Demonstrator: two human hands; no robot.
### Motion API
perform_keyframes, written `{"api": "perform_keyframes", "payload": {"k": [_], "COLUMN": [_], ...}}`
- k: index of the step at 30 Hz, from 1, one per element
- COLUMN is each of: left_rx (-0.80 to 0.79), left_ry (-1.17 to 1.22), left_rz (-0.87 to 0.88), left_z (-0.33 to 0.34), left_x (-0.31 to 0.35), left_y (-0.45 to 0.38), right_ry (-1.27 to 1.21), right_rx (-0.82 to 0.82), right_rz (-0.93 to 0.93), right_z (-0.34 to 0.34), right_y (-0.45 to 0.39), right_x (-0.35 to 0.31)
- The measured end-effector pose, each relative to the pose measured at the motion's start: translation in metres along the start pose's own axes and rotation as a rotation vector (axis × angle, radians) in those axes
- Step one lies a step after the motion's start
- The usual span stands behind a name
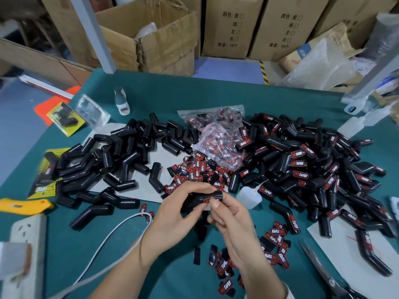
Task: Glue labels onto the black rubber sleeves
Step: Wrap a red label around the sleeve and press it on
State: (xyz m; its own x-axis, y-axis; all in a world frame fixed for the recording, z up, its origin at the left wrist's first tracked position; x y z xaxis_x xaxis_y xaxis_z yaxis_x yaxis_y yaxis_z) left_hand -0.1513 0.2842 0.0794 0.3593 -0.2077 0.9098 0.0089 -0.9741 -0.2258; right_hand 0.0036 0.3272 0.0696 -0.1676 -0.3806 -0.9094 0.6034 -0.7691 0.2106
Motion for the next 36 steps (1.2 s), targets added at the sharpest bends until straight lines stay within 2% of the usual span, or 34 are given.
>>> {"api": "perform_keyframes", "payload": {"k": [10,18,22,28,36], "left_rx": [0.003,0.022,0.014,-0.020,-0.033], "left_ry": [0.008,0.004,-0.015,0.000,-0.102], "left_rz": [0.044,0.097,0.136,0.108,0.133], "left_z": [-0.003,-0.004,-0.004,-0.004,-0.006], "left_x": [-0.001,-0.004,-0.007,-0.010,-0.007], "left_y": [-0.001,-0.002,-0.003,-0.003,-0.004], "right_ry": [0.007,0.038,0.131,0.168,0.152], "right_rx": [0.038,-0.010,0.000,-0.011,-0.015], "right_rz": [-0.002,-0.028,-0.025,-0.008,-0.024], "right_z": [-0.003,0.000,0.001,0.003,0.003], "right_y": [0.000,-0.001,0.000,0.001,0.001], "right_x": [-0.001,-0.003,-0.004,-0.007,-0.008]}}
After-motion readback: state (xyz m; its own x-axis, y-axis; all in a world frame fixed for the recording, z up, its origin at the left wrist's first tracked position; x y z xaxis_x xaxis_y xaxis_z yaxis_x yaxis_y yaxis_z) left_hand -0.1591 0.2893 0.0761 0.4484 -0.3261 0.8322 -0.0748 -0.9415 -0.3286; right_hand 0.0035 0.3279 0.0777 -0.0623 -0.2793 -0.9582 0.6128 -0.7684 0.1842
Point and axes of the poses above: each hand's wrist, its own y-axis away from the middle knuckle, its own z-axis out of the palm, x = y × z, the point moved 2 cm from there along -y, towards the middle knuckle, and after that the axes turned 9 degrees about -x, right-handed, at the moved point
